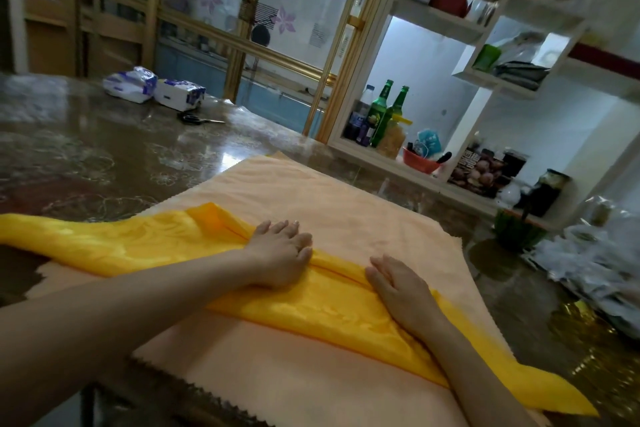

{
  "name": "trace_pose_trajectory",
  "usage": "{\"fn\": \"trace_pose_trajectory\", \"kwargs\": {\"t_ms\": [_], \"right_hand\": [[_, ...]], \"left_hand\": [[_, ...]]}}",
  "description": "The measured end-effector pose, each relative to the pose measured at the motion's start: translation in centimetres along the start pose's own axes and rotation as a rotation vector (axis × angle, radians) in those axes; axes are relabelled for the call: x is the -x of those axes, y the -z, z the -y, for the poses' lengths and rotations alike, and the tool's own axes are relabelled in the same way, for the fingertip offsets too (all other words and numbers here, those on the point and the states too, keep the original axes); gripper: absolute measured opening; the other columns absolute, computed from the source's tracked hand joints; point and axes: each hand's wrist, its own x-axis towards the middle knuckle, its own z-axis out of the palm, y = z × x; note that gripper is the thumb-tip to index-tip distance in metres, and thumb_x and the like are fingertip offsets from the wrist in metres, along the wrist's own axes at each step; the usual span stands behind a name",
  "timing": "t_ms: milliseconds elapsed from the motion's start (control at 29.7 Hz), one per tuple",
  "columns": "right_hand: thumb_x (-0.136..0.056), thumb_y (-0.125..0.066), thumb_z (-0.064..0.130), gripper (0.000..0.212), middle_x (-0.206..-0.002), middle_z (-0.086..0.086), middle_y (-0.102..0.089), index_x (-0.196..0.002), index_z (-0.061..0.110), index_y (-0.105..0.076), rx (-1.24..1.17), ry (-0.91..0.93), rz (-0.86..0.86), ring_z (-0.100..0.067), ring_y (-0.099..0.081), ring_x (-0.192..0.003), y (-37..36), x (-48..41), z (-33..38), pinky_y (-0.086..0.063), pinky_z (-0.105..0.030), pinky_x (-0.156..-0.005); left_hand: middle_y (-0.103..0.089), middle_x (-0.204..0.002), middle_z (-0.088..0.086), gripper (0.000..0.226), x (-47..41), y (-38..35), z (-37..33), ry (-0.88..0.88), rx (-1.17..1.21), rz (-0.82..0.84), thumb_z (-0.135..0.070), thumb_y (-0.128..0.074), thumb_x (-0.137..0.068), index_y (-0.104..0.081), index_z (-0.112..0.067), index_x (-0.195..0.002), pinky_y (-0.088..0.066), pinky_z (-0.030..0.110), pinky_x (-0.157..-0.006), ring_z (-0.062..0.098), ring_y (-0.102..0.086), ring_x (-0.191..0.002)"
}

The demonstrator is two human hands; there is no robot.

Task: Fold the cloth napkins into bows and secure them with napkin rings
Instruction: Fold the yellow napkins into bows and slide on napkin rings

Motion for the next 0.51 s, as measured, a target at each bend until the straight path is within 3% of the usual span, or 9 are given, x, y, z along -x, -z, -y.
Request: {"fn": "trace_pose_trajectory", "kwargs": {"t_ms": [67, 135, 236, 371, 506], "right_hand": [[-0.097, -0.05, 0.027, 0.031, -0.132, -0.003, -0.055, -0.124, 0.015, -0.06, -0.093, 0.079, -0.072, -0.015, -0.047, -0.123, 0.3, 0.5, 0.3, -0.028, -0.015, -0.096], [-0.093, -0.056, 0.02, 0.024, -0.121, 0.001, -0.06, -0.116, 0.017, -0.064, -0.131, 0.119, -0.096, -0.011, -0.052, -0.112, 0.6, 0.9, 0.4, -0.031, -0.011, -0.09], [-0.09, -0.061, 0.018, 0.022, -0.112, 0.003, -0.062, -0.111, 0.018, -0.066, -0.144, 0.151, -0.118, -0.009, -0.054, -0.104, 1.0, 0.9, 0.4, -0.036, -0.01, -0.087], [-0.085, -0.065, 0.012, 0.021, -0.104, 0.004, -0.062, -0.105, 0.016, -0.067, -0.147, 0.176, -0.123, -0.007, -0.054, -0.096, 1.4, 0.6, 0.4, -0.035, 0.0, -0.078], [-0.078, -0.063, 0.0, 0.019, -0.088, 0.007, -0.056, -0.088, 0.016, -0.064, -0.089, 0.207, -0.185, -0.01, -0.052, -0.085, 1.7, 0.6, 0.7, -0.039, -0.006, -0.074]], "left_hand": [[-0.011, -0.158, 0.004, 0.046, 0.0, 0.5, 0.2, -0.015, 0.058, 0.002, -0.039, -0.022, -0.102, -0.027, -0.027, -0.146, -0.003, 0.036, -0.116, 0.019, -0.007, -0.145], [-0.025, -0.154, 0.004, 0.042, -0.2, 1.4, 0.5, -0.017, 0.11, 0.01, -0.037, -0.033, -0.101, -0.038, -0.026, -0.141, -0.015, 0.034, -0.113, 0.023, -0.019, -0.142], [-0.045, -0.139, 0.004, 0.035, -0.1, 2.5, 1.0, -0.035, 0.106, 0.022, -0.027, -0.046, -0.097, -0.049, -0.023, -0.132, -0.035, 0.035, -0.101, 0.025, -0.041, -0.126], [-0.05, -0.129, 0.005, 0.033, 0.6, 3.5, 1.2, -0.053, 0.051, -0.017, -0.016, -0.05, -0.093, -0.052, -0.018, -0.125, -0.044, 0.036, -0.094, 0.024, -0.047, -0.117], [-0.055, -0.12, 0.004, 0.026, 1.1, 3.3, 0.8, -0.084, 0.049, -0.136, -0.014, -0.052, -0.089, -0.056, -0.017, -0.114, -0.048, 0.033, -0.086, 0.022, -0.052, -0.108]]}}
